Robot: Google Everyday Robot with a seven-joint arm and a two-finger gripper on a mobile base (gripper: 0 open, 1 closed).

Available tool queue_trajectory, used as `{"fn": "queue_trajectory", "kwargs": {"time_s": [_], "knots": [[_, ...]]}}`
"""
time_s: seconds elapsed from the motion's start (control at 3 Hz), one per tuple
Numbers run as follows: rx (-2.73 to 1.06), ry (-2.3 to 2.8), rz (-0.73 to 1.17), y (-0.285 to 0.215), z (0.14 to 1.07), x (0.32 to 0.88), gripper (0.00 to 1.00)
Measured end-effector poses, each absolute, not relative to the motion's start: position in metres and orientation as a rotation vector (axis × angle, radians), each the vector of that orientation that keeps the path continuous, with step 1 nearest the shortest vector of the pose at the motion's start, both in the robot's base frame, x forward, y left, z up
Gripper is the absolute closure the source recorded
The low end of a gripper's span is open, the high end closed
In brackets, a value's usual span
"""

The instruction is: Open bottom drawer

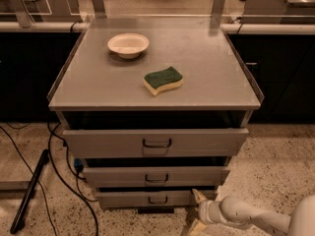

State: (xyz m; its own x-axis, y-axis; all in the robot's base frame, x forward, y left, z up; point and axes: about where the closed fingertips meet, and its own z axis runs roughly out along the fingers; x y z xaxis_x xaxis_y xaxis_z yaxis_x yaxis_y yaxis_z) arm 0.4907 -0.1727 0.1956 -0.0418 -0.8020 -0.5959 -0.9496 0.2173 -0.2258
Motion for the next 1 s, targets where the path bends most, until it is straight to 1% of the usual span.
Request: {"fn": "queue_trajectory", "kwargs": {"time_s": [0.33, 1.0], "knots": [[-1.623, 1.886, 0.287, -0.169, 0.191, 0.511, 0.00], [-1.640, 1.907, 0.285, -0.167, 0.184, 0.528, 0.00]]}}
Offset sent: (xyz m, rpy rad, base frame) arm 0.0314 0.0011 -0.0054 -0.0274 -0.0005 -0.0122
